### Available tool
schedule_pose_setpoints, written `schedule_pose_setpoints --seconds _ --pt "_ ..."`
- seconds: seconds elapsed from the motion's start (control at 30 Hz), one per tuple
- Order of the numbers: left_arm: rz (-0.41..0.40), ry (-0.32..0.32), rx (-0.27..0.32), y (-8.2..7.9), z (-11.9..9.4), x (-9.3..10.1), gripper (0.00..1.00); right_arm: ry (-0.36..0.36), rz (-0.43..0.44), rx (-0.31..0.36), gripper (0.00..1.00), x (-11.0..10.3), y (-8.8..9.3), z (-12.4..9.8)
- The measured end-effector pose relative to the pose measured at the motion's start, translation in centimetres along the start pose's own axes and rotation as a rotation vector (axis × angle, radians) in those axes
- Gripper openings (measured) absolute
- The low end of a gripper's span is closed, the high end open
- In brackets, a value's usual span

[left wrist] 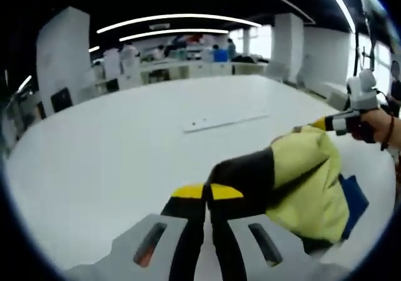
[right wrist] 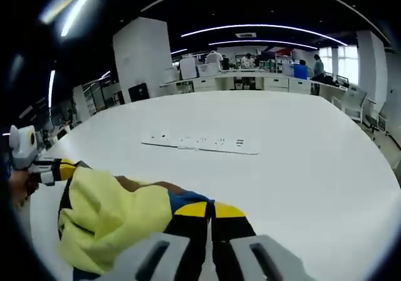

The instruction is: Fold the garment on the visible template until the final outline fits inside the template.

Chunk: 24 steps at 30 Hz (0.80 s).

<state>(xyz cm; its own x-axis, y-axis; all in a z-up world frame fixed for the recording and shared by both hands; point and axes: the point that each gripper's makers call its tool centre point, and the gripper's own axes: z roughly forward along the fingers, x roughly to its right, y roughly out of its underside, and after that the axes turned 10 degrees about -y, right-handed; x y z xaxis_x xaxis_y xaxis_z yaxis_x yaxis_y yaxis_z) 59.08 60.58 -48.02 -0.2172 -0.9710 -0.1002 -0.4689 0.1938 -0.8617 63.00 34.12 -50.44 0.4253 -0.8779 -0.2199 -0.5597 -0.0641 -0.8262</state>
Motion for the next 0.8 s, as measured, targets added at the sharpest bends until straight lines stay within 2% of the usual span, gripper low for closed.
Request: schedule_pose_setpoints --seconds 0.13,0.17,0.2,0.23,0.33,0.43,0.57,0.63,0.8 --pt "-0.001 0.004 -0.04 1.0 0.5 0.2 0.0 0.006 0.001 -0.05 0.0 0.1 1.4 0.3" --pt "-0.023 -0.011 -0.078 1.7 0.5 0.0 0.0 0.007 0.005 -0.065 0.0 0.1 1.8 0.4" --pt "-0.029 -0.011 -0.091 1.9 0.7 0.0 0.0 0.01 0.007 -0.07 0.0 0.2 2.0 0.4" --pt "-0.021 -0.006 -0.083 1.9 0.8 0.0 0.0 0.01 0.006 -0.071 0.0 0.1 2.2 0.5" --pt "-0.014 -0.019 -0.109 2.6 1.3 -0.3 0.0 0.007 0.036 -0.079 0.0 0.1 2.6 0.6" --pt "-0.006 -0.041 -0.118 2.8 1.2 -0.7 0.05 0.022 0.059 -0.075 0.05 0.2 2.6 0.5" --pt "0.002 -0.061 -0.11 2.5 0.6 -1.3 0.17 0.025 0.073 -0.063 0.14 0.2 2.2 -0.1" --pt "-0.02 -0.07 -0.078 1.8 -0.1 -1.6 0.22 0.025 0.078 -0.055 0.21 0.0 1.9 -0.8" --pt "-0.081 -0.031 -0.028 0.7 -1.8 -0.8 0.3 -0.006 0.072 -0.044 0.3 -1.2 1.8 -2.4"
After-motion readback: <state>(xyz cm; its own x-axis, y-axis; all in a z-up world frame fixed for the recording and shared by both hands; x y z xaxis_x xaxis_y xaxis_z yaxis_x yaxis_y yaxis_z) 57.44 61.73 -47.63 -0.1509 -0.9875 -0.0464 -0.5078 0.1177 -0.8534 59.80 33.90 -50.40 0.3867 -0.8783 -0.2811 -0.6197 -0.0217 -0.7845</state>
